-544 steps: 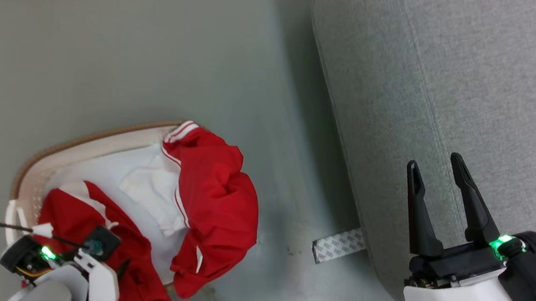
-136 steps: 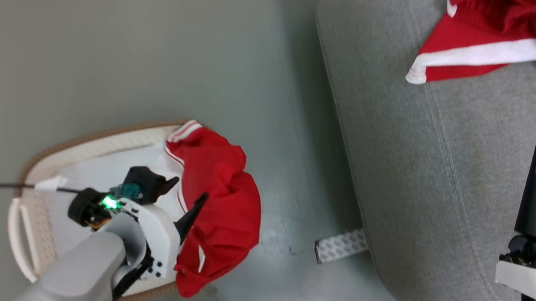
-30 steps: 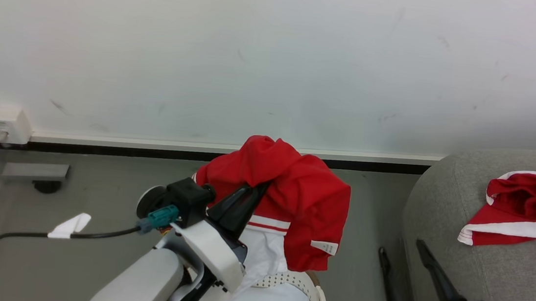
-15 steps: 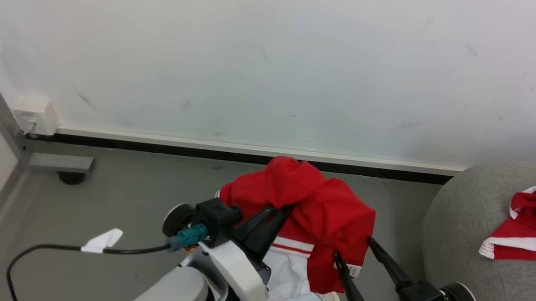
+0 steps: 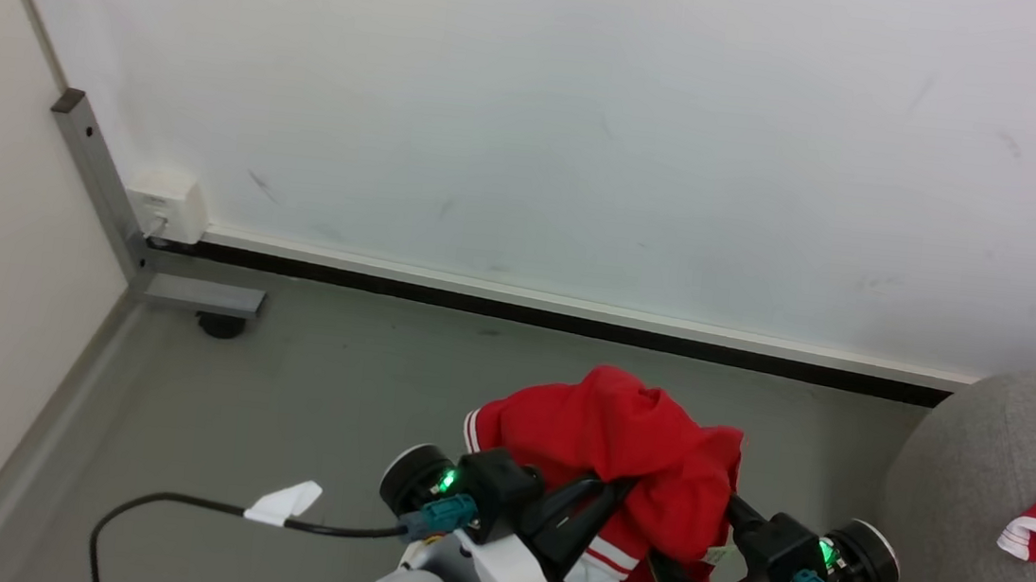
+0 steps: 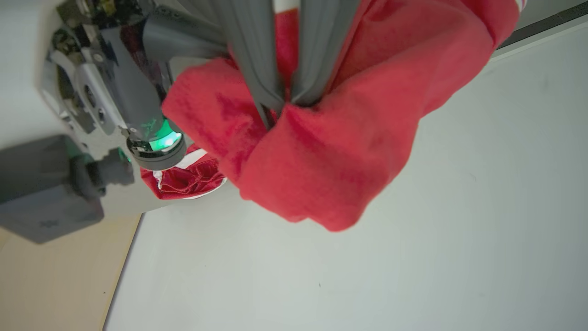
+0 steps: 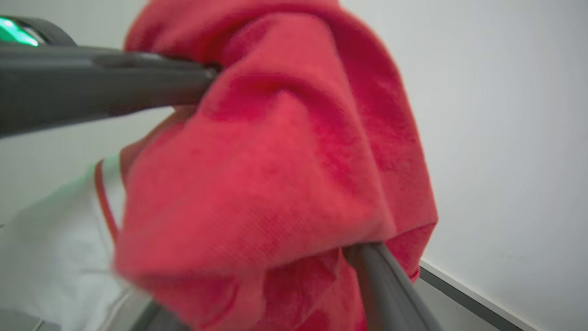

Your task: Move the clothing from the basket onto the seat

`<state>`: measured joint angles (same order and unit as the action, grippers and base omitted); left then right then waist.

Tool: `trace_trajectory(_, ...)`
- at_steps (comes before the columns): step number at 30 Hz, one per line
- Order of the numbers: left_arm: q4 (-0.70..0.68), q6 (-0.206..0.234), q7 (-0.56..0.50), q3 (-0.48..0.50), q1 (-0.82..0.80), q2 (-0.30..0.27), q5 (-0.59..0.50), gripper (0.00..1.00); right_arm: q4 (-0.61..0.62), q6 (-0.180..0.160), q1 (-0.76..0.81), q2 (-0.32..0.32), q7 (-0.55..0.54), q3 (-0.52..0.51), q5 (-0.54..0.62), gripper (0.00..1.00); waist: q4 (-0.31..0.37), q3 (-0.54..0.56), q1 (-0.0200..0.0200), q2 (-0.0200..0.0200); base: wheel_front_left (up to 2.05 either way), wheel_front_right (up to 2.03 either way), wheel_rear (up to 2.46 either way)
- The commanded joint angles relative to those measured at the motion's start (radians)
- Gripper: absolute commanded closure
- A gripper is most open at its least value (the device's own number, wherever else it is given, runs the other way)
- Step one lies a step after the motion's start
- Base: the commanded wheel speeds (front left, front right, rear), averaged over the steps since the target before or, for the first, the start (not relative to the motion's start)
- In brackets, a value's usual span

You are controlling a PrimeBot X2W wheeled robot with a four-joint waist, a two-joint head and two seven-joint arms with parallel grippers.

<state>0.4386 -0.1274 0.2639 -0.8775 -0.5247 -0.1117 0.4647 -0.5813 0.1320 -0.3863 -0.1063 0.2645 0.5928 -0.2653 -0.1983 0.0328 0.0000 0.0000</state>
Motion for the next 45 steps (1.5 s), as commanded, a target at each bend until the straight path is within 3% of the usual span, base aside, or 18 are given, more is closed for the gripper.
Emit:
trace_trajectory(1,0.0,-0.004,0.001,-0.004,0.01,0.001,0.011,1.0,-0.005,-0.002,-0.015,-0.005,0.0,0.001,-0.013,0.0,-0.013,0.002,0.0,0.0,0.0,0.0,0.0)
trace_trajectory(7,0.005,-0.004,0.001,-0.04,0.006,0.0,0.029,1.0,-0.021,-0.002,-0.039,-0.005,0.0,0.011,-0.025,0.0,-0.036,0.002,0.0,0.0,0.0,0.0,0.0)
trace_trajectory(8,0.004,-0.004,0.001,-0.045,0.004,-0.002,0.031,1.0,-0.023,-0.002,-0.042,-0.005,0.0,0.011,-0.027,0.56,-0.038,0.002,0.0,0.0,0.0,0.0,0.0)
trace_trajectory(9,0.003,-0.004,0.001,-0.049,0.002,-0.004,0.032,1.0,-0.024,-0.002,-0.046,-0.005,0.0,0.011,-0.027,0.91,-0.04,0.0,0.0,0.0,0.0,0.0,0.0)
trace_trajectory(10,0.003,-0.004,0.001,-0.05,0.0,-0.006,0.037,1.0,-0.022,-0.003,-0.048,-0.005,0.0,0.01,-0.029,1.0,-0.04,-0.001,0.0,0.0,0.0,0.0,0.0)
trace_trajectory(36,0.014,-0.003,0.001,-0.015,0.02,-0.029,0.035,1.0,0.066,-0.003,0.011,-0.03,0.0,-0.043,-0.056,1.0,0.033,0.0,0.0,0.0,0.0,0.0,0.0)
trace_trajectory(37,0.013,-0.002,0.001,-0.012,0.021,-0.031,0.033,0.96,0.076,-0.003,0.014,-0.035,0.0,-0.052,-0.055,1.0,0.041,0.0,0.0,0.0,0.0,0.0,0.0)
trace_trajectory(38,0.012,-0.002,0.001,-0.009,0.024,-0.031,0.031,0.71,0.084,-0.003,0.019,-0.04,0.0,-0.064,-0.054,1.0,0.048,-0.001,0.0,0.0,0.0,0.0,0.0)
trace_trajectory(40,0.006,-0.001,0.001,-0.001,0.033,-0.03,0.034,0.0,0.099,-0.004,0.027,-0.048,-0.001,-0.087,-0.055,1.0,0.067,-0.002,0.0,0.0,0.0,0.0,0.0)
trace_trajectory(45,-0.009,-0.001,0.001,0.003,0.043,-0.027,0.026,0.0,0.133,-0.003,0.042,-0.052,0.0,-0.147,-0.05,1.0,0.121,-0.01,0.0,0.0,0.0,0.0,0.0)
